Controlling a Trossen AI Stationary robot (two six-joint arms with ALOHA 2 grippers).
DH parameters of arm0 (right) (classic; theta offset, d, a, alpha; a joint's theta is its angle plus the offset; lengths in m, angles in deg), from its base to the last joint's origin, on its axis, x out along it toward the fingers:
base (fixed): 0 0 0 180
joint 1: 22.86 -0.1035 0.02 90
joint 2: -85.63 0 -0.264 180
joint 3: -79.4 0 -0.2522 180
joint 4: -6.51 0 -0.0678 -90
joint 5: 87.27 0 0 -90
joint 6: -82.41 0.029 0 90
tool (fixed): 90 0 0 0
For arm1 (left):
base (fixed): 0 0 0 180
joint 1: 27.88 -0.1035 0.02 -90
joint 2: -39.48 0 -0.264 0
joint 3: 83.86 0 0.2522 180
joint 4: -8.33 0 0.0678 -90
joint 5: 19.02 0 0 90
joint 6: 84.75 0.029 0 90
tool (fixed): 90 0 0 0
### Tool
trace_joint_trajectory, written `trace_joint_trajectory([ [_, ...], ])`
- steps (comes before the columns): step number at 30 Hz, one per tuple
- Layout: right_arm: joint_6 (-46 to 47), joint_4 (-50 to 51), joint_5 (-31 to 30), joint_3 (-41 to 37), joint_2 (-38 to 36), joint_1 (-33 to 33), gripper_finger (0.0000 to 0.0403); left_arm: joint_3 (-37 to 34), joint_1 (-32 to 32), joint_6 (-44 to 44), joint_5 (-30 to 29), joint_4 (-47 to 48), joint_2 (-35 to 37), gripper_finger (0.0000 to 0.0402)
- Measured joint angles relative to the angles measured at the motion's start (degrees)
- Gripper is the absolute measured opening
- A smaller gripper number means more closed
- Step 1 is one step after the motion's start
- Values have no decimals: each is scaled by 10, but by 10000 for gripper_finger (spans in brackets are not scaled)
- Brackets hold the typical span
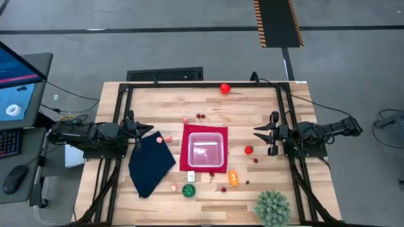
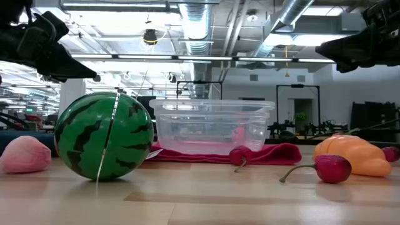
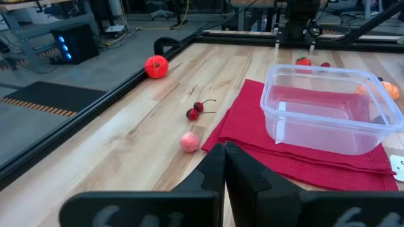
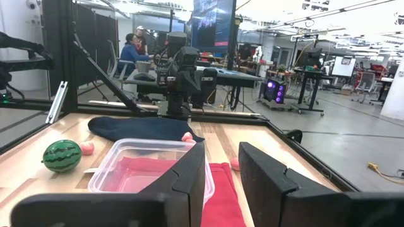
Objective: Pick and placing Produce into tupperware
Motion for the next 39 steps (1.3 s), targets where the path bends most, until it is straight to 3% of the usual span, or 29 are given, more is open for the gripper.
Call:
trace_joint_trajectory([
  [28,0,0,0,0,0,0,120,0,0,0,0,0,0,0],
  [36,0,0,0,0,0,0,120,-2,0,47,1,-12,0,0],
  [39,55,0,0,0,0,-1,120,-2,0,43,1,-12,0,0],
])
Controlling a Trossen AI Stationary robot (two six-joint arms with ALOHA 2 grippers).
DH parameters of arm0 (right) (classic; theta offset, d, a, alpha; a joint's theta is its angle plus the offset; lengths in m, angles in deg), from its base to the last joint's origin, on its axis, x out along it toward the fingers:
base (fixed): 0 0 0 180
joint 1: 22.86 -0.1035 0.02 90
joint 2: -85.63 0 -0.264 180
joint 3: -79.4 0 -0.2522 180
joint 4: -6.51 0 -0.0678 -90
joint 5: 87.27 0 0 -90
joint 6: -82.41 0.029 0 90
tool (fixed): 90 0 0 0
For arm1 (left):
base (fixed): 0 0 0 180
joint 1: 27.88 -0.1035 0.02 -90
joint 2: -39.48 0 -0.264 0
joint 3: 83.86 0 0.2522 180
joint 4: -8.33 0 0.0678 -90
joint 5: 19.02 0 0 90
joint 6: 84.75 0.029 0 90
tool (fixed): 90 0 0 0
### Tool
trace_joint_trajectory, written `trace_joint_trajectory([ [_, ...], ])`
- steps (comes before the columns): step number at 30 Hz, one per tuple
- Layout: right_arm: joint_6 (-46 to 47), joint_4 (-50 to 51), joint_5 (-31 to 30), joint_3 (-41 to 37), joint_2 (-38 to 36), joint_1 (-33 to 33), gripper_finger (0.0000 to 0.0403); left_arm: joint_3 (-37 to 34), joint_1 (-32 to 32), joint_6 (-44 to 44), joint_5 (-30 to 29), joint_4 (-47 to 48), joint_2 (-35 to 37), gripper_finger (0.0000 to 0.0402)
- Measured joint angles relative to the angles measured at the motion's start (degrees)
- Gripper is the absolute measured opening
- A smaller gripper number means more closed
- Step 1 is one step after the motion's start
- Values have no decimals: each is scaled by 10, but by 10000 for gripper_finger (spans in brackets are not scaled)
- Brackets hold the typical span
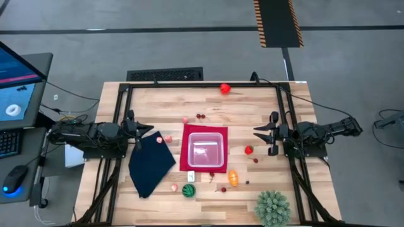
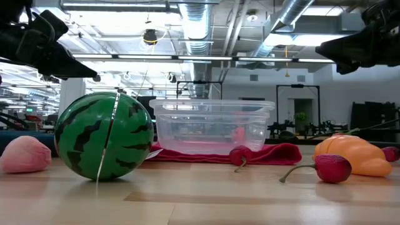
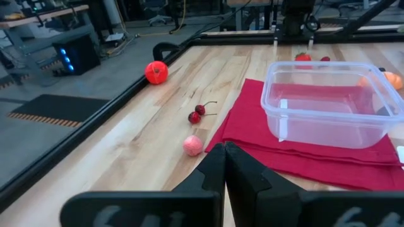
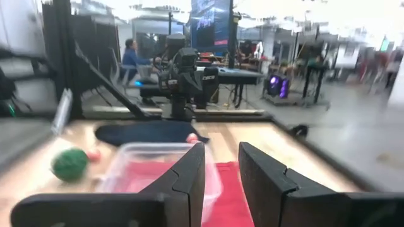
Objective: Pick and placing Produce into tupperware
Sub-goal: Put the strawberry in the transparent bin
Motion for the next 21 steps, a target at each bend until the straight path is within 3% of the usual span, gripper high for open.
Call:
trace_joint_trajectory([
  [3,82,0,0,0,0,0,120,0,0,2,0,0,0,0],
  [8,125,1,2,0,0,0,120,0,0,12,0,-16,0,0],
  [13,218,7,59,0,0,-1,120,0,0,-34,0,-29,0,0],
  [18,262,14,90,1,0,0,120,0,0,-26,0,-76,0,0],
  [21,287,61,92,17,4,0,120,0,0,-121,12,-101,0,0],
])
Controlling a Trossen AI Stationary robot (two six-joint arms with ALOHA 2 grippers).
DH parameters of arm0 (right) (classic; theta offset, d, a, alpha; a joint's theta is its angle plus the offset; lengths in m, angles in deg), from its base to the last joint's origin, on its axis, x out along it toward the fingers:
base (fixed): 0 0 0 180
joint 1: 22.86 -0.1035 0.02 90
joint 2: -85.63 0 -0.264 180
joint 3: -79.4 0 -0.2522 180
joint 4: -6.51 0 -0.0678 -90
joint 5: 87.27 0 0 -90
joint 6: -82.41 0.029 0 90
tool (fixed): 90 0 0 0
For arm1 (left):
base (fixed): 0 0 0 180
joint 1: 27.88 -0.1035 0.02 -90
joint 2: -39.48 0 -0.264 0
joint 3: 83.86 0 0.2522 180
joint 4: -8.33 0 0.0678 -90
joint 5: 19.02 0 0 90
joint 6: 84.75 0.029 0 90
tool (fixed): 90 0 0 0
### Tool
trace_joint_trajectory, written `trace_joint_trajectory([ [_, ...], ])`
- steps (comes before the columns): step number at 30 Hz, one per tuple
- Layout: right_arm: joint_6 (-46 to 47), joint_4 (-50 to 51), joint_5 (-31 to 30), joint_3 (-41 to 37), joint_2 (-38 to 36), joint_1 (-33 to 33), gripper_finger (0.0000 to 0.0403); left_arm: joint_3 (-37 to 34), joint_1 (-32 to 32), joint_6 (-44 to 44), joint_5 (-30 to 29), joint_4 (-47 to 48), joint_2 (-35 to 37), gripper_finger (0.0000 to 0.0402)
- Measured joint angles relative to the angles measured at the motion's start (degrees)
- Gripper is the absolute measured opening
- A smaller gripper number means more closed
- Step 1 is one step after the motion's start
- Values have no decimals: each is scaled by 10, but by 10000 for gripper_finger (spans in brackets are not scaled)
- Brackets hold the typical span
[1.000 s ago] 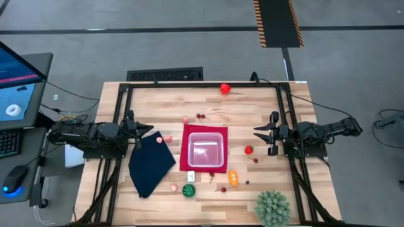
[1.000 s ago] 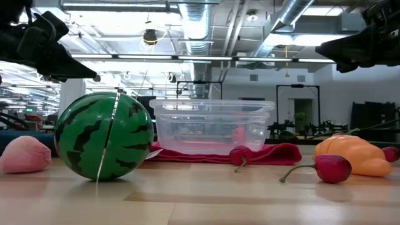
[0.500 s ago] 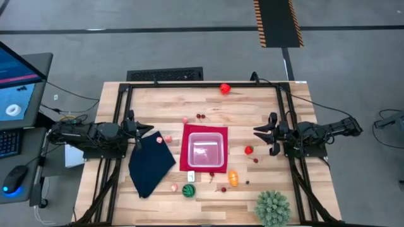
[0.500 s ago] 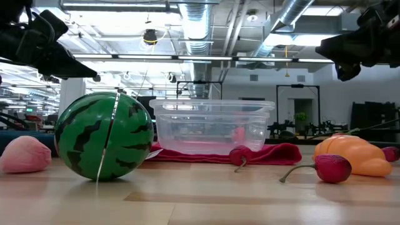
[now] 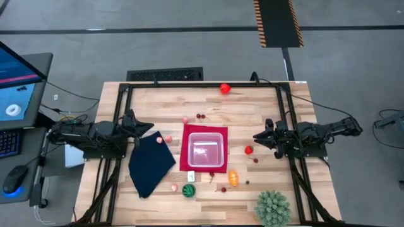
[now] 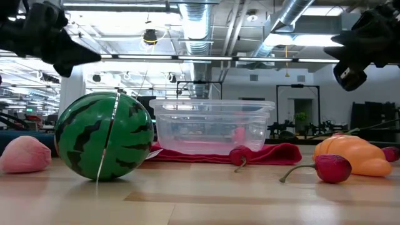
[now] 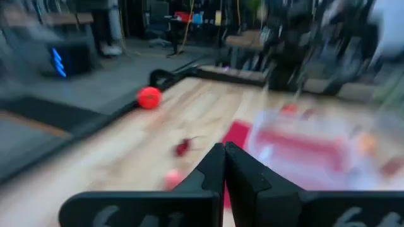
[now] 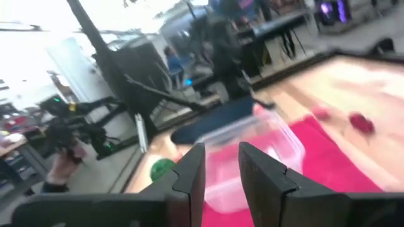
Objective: Pick and placing Produce into tupperware
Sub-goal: Put the strawberry in the transparent bin
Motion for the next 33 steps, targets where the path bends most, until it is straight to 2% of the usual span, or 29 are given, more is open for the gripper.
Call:
trace_joint_trajectory([
  [9,70,173,-8,70,100,0,120,1,0,-58,-2,-30,0,0],
  [16,77,263,2,176,190,-1,120,1,0,-8,-13,-91,0,0],
  [20,136,294,11,228,243,-6,120,1,0,-4,-13,-90,0,0],
  [25,219,475,14,313,334,1,120,1,0,-4,-12,-90,0,0],
  [28,199,550,24,350,390,2,120,1,0,2,5,-90,0,0],
  [33,108,565,43,397,466,1,120,1,0,9,5,-90,0,0],
])
